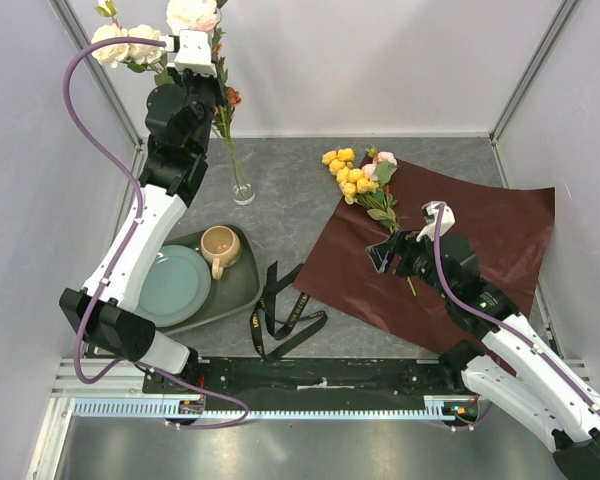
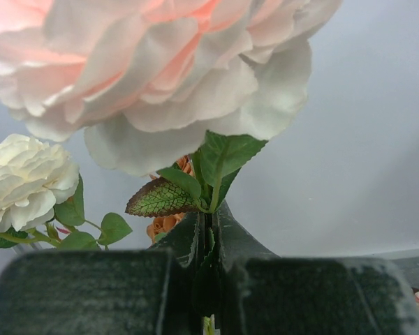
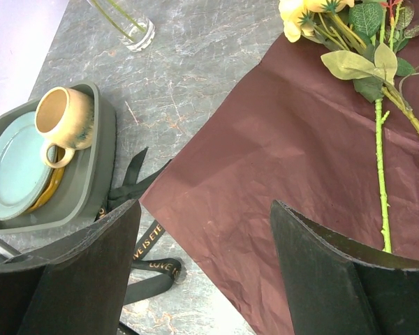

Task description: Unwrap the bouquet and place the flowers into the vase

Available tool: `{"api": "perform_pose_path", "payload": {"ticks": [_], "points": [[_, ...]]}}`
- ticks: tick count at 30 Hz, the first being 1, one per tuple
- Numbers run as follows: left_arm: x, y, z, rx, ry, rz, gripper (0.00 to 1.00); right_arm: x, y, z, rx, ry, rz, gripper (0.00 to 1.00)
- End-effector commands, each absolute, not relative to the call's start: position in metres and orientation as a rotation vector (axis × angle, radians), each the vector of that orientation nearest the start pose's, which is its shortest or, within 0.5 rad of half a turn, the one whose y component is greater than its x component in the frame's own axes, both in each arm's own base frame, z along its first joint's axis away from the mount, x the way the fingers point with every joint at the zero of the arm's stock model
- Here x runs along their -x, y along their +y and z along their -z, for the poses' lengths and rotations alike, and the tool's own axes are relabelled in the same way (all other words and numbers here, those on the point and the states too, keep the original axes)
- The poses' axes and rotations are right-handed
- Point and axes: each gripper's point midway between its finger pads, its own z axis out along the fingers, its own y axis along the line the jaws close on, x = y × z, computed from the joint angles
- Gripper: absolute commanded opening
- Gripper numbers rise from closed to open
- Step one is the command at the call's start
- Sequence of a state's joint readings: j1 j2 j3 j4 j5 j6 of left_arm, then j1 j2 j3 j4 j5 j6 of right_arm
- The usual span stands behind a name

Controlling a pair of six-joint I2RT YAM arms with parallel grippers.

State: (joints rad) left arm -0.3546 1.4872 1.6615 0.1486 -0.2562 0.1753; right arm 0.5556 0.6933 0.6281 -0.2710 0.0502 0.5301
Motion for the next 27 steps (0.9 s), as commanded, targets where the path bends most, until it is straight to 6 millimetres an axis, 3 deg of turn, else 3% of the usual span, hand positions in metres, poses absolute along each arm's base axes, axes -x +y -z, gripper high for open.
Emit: {"api": "perform_pose_path", "payload": {"ticks": [1, 11, 15, 23, 27], "points": [[-0.465, -0.108, -0.52, -0.074, 1.212, -0.004, 0.02, -0.245, 0.164, -0.225, -0.041, 1.92, -0.699, 0.82], [-0.466, -0.108, -0.507, -0.032, 1.245, 0.049, 0.02, -0.246, 0.165, -0.222, -0.047, 1.929, -0.694, 0.82], [-0.464, -0.107, -0.511, -0.028, 1.238, 0.051, 0.02, -0.246, 0.167, -0.222, -0.04, 1.929, -0.701, 0.82], [-0.453, -0.107, -0.537, -0.031, 1.22, 0.077, 0.02, -0.247, 0.169, -0.217, -0.041, 1.942, -0.71, 0.82], [-0.45, -0.106, -0.535, -0.021, 1.237, 0.086, 0.02, -0.247, 0.17, -0.216, -0.048, 1.942, -0.717, 0.82]]}}
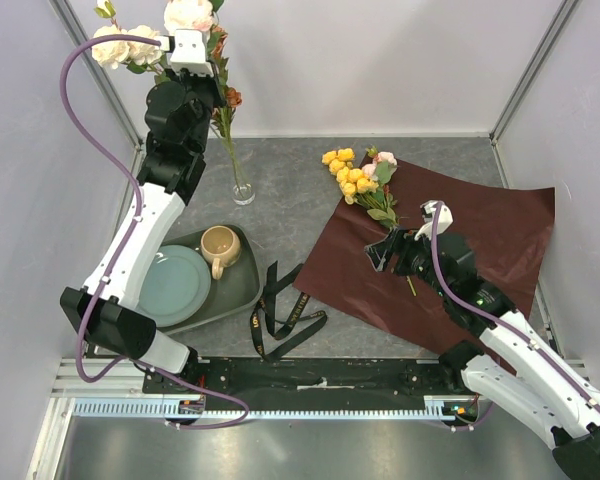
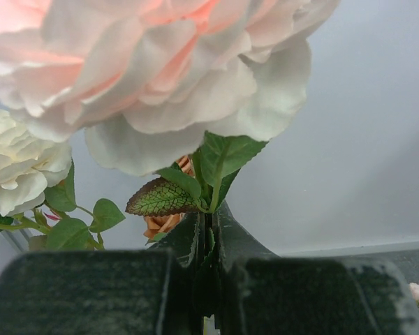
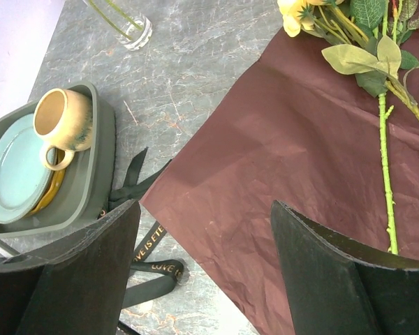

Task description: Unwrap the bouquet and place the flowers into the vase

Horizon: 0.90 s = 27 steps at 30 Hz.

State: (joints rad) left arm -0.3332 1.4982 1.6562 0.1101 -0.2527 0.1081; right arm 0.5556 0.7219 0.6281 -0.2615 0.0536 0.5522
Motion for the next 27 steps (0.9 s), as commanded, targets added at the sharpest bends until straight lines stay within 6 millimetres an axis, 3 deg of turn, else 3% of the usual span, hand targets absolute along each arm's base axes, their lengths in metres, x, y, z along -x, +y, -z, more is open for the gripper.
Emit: {"api": "perform_pose_path", "payload": {"ticks": [1, 16, 27], "points": [[-0.45, -0.106, -0.534, -0.018, 1.238, 0.09, 0.02, -0.247, 0.17, -0.216, -0.047, 1.939, -0.72, 0.82], [-0.462, -0.106, -0.512, -0.012, 1.271, 0.064, 0.02, -0.244, 0.17, -0.212, -0.048, 1.943, -0.726, 0.82], [-0.488, -0.091, -0.466, 0.095, 1.347, -0.006, 0.02, -0.244, 0.169, -0.21, -0.053, 1.948, -0.723, 0.82]]}}
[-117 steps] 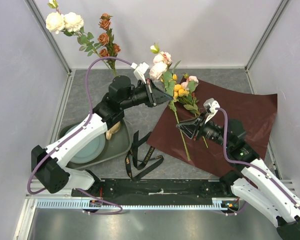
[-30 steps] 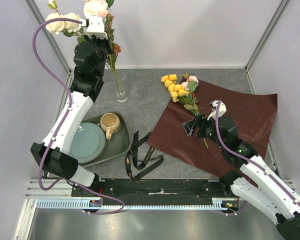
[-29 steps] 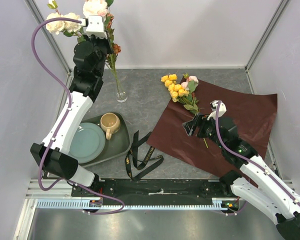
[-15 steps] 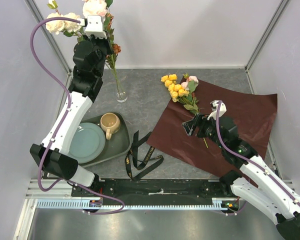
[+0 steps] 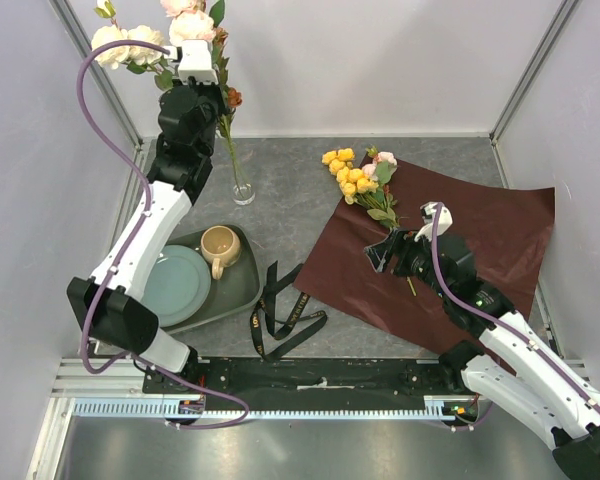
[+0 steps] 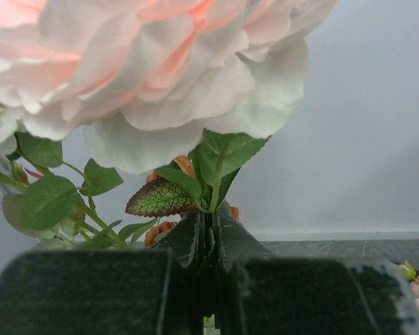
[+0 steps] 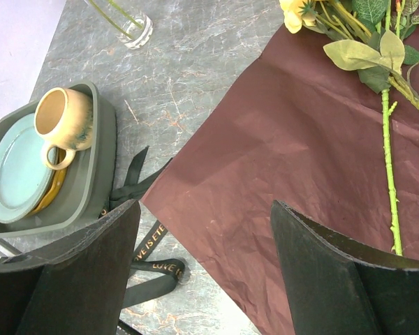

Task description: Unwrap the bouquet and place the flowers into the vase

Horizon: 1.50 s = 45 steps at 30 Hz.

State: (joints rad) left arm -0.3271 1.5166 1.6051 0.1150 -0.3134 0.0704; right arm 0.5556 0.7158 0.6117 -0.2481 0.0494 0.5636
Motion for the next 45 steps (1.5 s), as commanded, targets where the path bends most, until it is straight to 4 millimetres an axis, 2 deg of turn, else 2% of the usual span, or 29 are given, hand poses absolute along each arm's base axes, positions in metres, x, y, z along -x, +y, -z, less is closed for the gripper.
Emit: {"api": "perform_pose_path", "payload": {"ticks": [1, 9, 16, 26, 36, 45], "points": [[-0.49, -0.09, -0.46, 0.106, 1.358, -0.008, 0.02, -0.243, 0.169, -0.209, -0.051, 1.95, -0.725, 0.82], [-0.496, -0.085, -0.44, 0.169, 1.391, 0.005, 0.02, -0.243, 0.17, -0.206, -0.051, 1.958, -0.726, 0.82], [-0.5, -0.087, -0.406, 0.181, 1.45, 0.011, 0.02, -0.243, 0.17, -0.204, -0.053, 1.963, -0.726, 0.82], [-0.508, -0.08, -0.37, 0.198, 1.506, -0.065, 0.02, -0.241, 0.17, -0.2, -0.058, 1.971, -0.732, 0.82], [-0.518, -0.081, -0.341, 0.194, 1.562, -0.093, 0.02, -0.241, 0.17, -0.196, -0.064, 1.978, -0.733, 0.82], [-0.518, -0.079, -0.323, 0.203, 1.593, -0.111, 0.02, -0.241, 0.17, -0.193, -0.064, 1.987, -0.732, 0.82]]}}
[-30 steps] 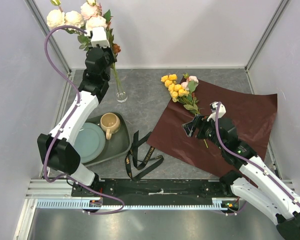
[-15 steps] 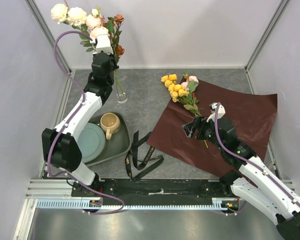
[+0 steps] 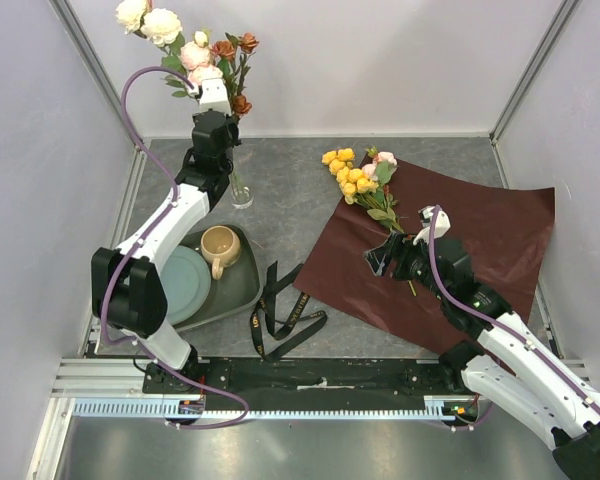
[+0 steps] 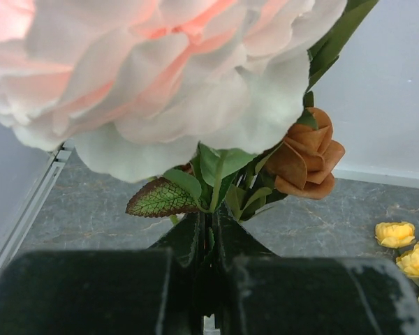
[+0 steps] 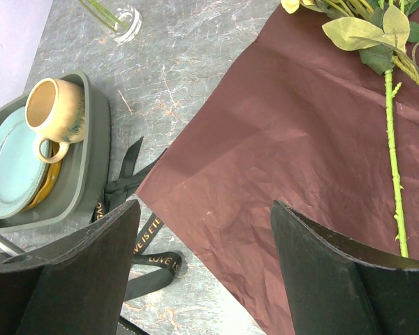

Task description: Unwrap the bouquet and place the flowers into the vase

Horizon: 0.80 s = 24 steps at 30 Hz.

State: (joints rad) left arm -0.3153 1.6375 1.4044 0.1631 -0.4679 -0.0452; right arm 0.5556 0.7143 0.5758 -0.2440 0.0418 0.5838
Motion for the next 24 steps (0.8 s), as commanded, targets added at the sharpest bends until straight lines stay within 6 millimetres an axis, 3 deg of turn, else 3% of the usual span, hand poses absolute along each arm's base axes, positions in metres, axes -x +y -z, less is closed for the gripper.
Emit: {"api": "perform_pose_path", "payload": {"ticks": [1, 13, 20, 24], "points": [[-0.518, -0.078, -0.322, 0.209, 1.592, -0.112, 0.02, -0.241, 0.17, -0.192, -0.064, 1.989, -0.731, 0.82], [-0.508, -0.077, -0.317, 0.243, 1.597, -0.085, 0.04, -0.24, 0.171, -0.192, -0.06, 1.988, -0.733, 0.82], [-0.493, -0.078, -0.334, 0.24, 1.57, -0.026, 0.43, -0.241, 0.171, -0.192, -0.059, 1.989, -0.732, 0.82], [-0.481, -0.084, -0.347, 0.242, 1.552, 0.046, 0.59, -0.241, 0.172, -0.191, -0.055, 1.994, -0.732, 0.82]]}}
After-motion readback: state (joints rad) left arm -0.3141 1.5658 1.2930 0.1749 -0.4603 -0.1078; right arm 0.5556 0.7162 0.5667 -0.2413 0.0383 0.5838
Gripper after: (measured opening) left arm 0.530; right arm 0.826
